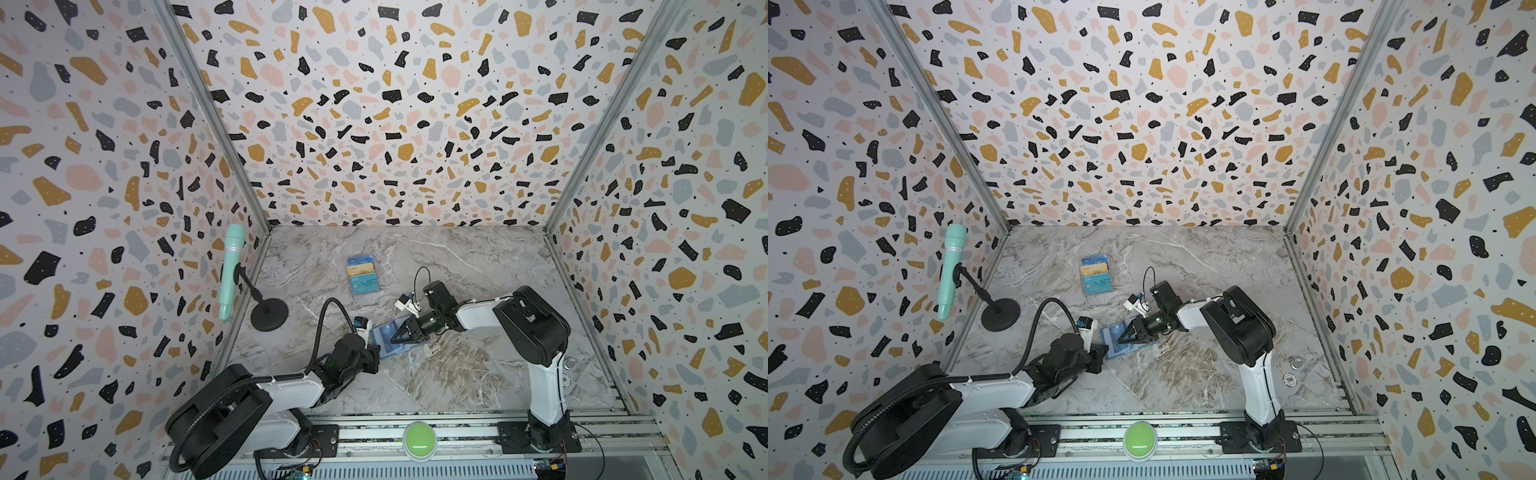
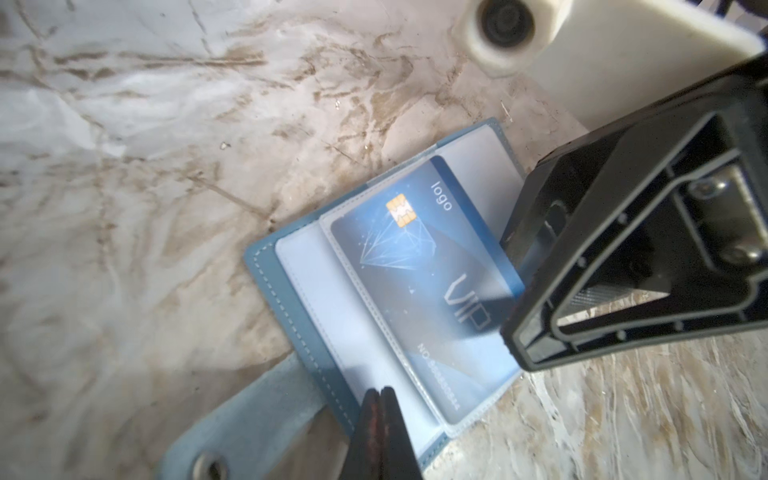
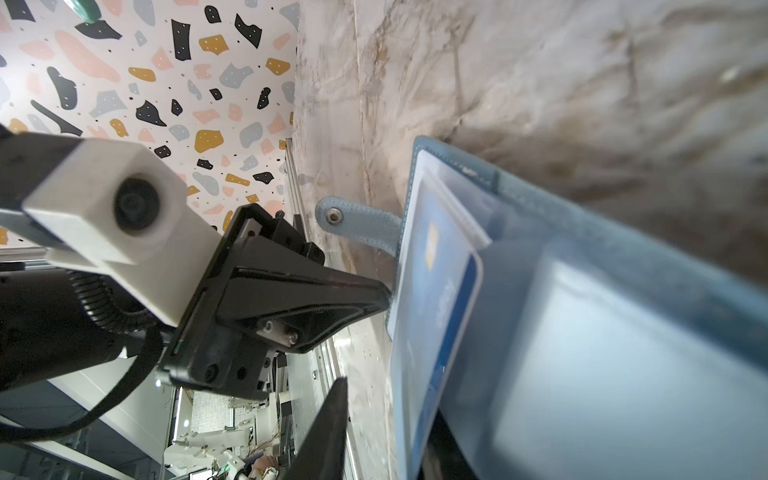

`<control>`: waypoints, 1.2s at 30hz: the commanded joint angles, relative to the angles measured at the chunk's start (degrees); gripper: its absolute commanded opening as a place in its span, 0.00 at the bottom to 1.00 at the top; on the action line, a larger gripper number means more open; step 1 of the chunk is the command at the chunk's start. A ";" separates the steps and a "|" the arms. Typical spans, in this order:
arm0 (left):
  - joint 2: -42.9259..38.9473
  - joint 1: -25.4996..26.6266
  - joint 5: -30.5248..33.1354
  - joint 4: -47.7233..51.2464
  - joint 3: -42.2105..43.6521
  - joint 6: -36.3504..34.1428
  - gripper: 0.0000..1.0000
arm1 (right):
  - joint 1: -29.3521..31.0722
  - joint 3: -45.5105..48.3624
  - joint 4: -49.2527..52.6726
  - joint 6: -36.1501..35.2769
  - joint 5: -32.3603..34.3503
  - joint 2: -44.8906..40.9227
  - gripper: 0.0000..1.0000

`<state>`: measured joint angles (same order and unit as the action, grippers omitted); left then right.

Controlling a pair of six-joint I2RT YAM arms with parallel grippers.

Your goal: Take the credit cards out of the card holder

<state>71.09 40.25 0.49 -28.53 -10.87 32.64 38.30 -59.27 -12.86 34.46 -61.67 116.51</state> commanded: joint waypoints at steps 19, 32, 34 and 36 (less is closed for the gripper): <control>1.23 -1.29 1.84 -4.92 -1.78 0.63 0.00 | 2.66 -0.01 -2.55 1.11 1.39 0.34 0.29; 3.97 -2.19 -3.24 -9.97 -1.00 0.33 0.00 | 3.27 -0.24 -4.07 2.11 1.38 1.61 0.29; 4.92 -2.19 -2.88 -10.84 -0.82 0.70 0.00 | 3.44 -0.19 -4.19 2.11 1.28 1.76 0.29; 5.94 -2.28 -2.70 -11.22 -0.90 0.94 0.00 | 3.44 0.01 -4.36 2.28 1.29 1.62 0.29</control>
<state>75.99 38.30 -1.63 -36.16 -11.18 33.28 41.36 -59.27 -16.34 36.47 -59.57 117.97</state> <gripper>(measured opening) 0.046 0.291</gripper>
